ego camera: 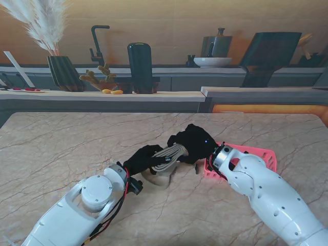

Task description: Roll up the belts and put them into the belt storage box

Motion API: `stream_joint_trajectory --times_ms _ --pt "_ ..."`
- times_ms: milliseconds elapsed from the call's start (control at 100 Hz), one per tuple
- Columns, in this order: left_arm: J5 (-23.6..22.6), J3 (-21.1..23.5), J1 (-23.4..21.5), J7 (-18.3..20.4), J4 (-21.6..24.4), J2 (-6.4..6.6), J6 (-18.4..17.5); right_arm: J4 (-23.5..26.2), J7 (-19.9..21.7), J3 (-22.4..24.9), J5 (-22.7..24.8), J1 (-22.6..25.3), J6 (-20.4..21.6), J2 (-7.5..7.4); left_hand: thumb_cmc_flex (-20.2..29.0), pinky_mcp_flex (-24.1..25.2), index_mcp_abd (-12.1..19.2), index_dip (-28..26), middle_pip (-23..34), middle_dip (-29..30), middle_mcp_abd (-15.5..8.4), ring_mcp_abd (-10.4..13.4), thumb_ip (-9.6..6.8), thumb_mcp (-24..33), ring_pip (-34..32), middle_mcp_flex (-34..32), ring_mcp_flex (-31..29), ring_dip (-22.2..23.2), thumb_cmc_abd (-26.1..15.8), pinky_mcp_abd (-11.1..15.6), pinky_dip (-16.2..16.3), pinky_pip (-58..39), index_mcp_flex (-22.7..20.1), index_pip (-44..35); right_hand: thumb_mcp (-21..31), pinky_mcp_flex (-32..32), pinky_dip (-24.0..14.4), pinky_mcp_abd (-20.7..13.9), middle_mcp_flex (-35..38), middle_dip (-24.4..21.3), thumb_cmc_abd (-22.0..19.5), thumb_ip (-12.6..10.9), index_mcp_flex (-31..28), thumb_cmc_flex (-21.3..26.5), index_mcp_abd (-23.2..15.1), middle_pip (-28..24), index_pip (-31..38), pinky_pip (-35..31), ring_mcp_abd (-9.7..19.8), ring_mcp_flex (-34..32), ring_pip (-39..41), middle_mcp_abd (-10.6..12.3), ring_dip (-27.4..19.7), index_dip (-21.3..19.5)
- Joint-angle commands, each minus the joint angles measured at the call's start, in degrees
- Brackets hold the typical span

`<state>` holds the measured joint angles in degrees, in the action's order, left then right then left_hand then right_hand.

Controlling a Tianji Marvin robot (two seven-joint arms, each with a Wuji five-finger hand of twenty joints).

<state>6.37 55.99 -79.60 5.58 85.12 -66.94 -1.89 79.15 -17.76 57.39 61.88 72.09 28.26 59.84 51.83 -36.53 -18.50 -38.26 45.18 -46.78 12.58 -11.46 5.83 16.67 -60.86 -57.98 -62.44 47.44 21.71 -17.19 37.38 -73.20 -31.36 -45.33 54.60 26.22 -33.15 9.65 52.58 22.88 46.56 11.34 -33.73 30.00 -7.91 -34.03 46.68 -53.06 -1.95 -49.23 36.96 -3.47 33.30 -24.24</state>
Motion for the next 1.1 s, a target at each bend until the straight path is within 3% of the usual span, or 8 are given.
stream_joint_trajectory --times_ms 0,340,450,510,600,750,920,1090 --pt "0.64 -0.06 -0.18 0.09 1.81 -1.14 -0.22 0.02 0.70 -1.35 1.04 0.03 0.76 0.55 7.13 0.05 13.51 -2.35 7.32 -2.12 -7.27 5.36 -6.52 10.37 1.12 -2.36 -0.17 -0.50 -2.49 -0.99 -0.67 -1.57 -2.83 -8.59 1.76 -1.81 0.69 0.83 -2.94 -0.59 -4.88 -4.35 -2.26 -3.24 -6.46 0.70 -1.41 0.27 -0.63 2.33 -1.75 -1.10 -0.75 -3.88" --pt "1.55 0.33 -0.90 -1.50 2.69 -1.62 1.03 -1.34 0.93 -4.42 1.05 -1.94 1.27 0.50 7.46 -0.05 13.19 -2.30 7.34 -1.80 -7.23 5.32 -6.27 10.05 1.31 -2.30 -0.26 -0.71 -2.59 -1.09 -0.99 -1.56 -2.79 -8.52 0.07 -8.15 1.80 3.21 -8.96 -1.11 -5.10 -4.67 1.76 -4.23 -5.96 2.64 -3.86 5.58 -2.78 10.17 -9.14 -2.55 -4.60 -5.82" --pt "1.82 0.41 -1.18 -2.26 3.11 -1.84 1.83 -1.74 0.47 -5.56 1.91 -2.90 2.37 0.31 7.62 -0.23 12.87 -2.06 7.29 -1.64 -7.02 5.19 -6.15 9.97 1.41 -2.38 -0.34 -0.84 -2.67 -1.27 -1.10 -1.67 -2.80 -8.39 -0.02 -7.74 1.85 3.85 -3.50 -0.84 -7.05 -4.44 -1.10 -4.32 -7.15 1.31 -2.95 6.03 -2.51 8.10 -8.92 -0.54 -4.78 -6.15" --pt "1.78 0.45 -1.31 -2.76 3.31 -1.97 2.32 -2.02 0.24 -6.12 2.12 -3.44 2.99 0.27 7.69 -0.29 12.62 -1.84 7.27 -1.52 -6.90 5.08 -6.09 9.92 1.45 -2.48 -0.43 -0.96 -2.64 -1.31 -1.21 -1.74 -2.83 -8.34 -2.68 -6.68 1.81 4.35 3.50 -0.62 -9.76 1.29 -3.76 -1.89 -11.40 0.22 7.71 5.86 -1.65 4.44 -7.93 1.51 -4.36 3.84" --pt "1.84 0.52 -1.42 -3.20 3.51 -2.09 2.87 -2.15 0.85 -6.55 1.60 -3.91 3.72 0.35 7.69 -0.20 12.33 -1.37 7.19 -1.38 -6.81 4.87 -6.01 9.88 1.49 -2.46 -0.47 -1.09 -2.77 -1.39 -1.33 -1.78 -2.83 -8.07 -3.74 -4.95 2.07 4.61 12.83 -1.15 -15.08 2.62 -12.35 2.79 -12.05 -0.28 11.71 5.26 -0.01 -1.39 -6.30 3.59 -3.60 8.85" --pt "3.54 0.88 -1.86 -4.43 3.74 -2.58 3.03 -1.30 2.72 -5.95 1.71 -3.71 4.43 0.11 5.45 2.15 11.71 2.90 5.38 0.60 -5.48 1.85 -4.35 12.67 3.35 -2.04 1.15 -2.79 -1.13 -2.97 -2.60 -1.11 -3.57 -6.74 -0.16 -1.49 2.34 3.54 20.15 -2.28 -11.82 3.72 -17.79 3.20 -11.15 0.89 13.06 2.98 2.68 -8.41 -3.09 3.72 -1.47 12.82" --pt "4.45 1.36 -1.88 -3.88 2.85 -2.46 -0.02 1.54 6.51 -2.75 1.87 -1.36 3.75 -0.33 -9.87 15.58 12.02 3.76 -7.72 5.20 -2.74 -5.01 -4.56 8.83 17.05 11.07 14.92 -5.24 -4.65 -3.24 -4.05 9.84 2.01 8.23 1.61 0.51 2.10 1.81 21.91 -1.85 -10.43 3.93 -19.07 3.51 -10.58 0.29 13.52 1.29 2.57 -10.41 -0.85 2.77 0.20 12.91" --pt "1.08 2.23 -2.12 -5.98 2.20 -2.41 -2.75 6.57 11.82 3.59 2.42 3.62 2.41 -0.92 -11.96 20.78 13.50 4.35 -19.01 12.98 -2.30 -5.38 -4.55 2.38 22.82 18.90 21.71 -6.93 -5.57 -3.49 -4.38 15.66 4.39 13.07 1.30 1.32 1.84 0.66 20.69 0.45 -10.94 3.80 -19.07 5.24 -9.10 -2.53 13.38 0.00 0.98 -9.57 2.67 0.64 3.33 11.04"
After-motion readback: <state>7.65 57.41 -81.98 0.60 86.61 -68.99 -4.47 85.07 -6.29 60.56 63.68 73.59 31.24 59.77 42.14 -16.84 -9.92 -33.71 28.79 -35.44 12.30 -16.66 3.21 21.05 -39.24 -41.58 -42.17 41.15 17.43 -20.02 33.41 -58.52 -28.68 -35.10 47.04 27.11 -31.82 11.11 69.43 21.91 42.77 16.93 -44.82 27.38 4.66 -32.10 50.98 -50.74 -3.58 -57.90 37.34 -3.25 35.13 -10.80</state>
